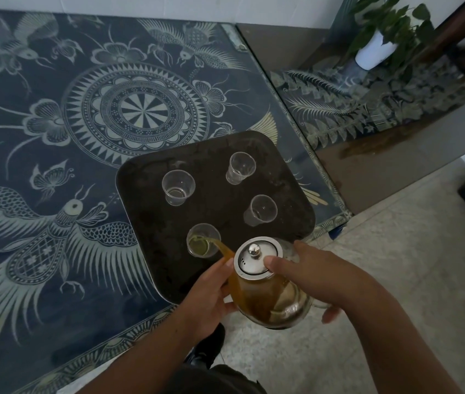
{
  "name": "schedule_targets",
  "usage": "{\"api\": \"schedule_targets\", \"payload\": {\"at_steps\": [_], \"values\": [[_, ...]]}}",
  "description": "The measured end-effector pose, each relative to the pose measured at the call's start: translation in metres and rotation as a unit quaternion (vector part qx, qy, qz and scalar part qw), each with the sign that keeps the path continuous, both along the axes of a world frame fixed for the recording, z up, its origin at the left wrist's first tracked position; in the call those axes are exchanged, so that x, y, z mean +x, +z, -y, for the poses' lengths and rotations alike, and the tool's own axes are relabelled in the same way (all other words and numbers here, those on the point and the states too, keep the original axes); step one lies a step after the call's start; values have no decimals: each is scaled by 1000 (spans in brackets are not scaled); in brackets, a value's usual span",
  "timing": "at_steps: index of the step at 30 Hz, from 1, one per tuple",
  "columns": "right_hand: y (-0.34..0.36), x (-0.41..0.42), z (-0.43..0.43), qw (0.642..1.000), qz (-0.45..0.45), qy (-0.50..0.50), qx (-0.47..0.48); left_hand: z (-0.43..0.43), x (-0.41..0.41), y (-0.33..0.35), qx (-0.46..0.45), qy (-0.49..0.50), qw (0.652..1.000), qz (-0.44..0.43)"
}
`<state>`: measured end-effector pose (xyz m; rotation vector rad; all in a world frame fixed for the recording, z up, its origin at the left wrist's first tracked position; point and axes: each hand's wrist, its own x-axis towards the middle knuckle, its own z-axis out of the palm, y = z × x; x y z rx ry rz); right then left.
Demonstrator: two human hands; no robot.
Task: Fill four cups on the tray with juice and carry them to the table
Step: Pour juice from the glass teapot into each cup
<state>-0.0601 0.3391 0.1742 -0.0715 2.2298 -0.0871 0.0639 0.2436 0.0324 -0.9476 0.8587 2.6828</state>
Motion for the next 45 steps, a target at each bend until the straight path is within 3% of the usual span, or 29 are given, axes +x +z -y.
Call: {"api": "schedule_targets", "payload": {"at_steps": [45], "values": [[13, 10, 11, 999, -21, 30, 24, 0, 7, 0, 28, 4, 999, -23]]}}
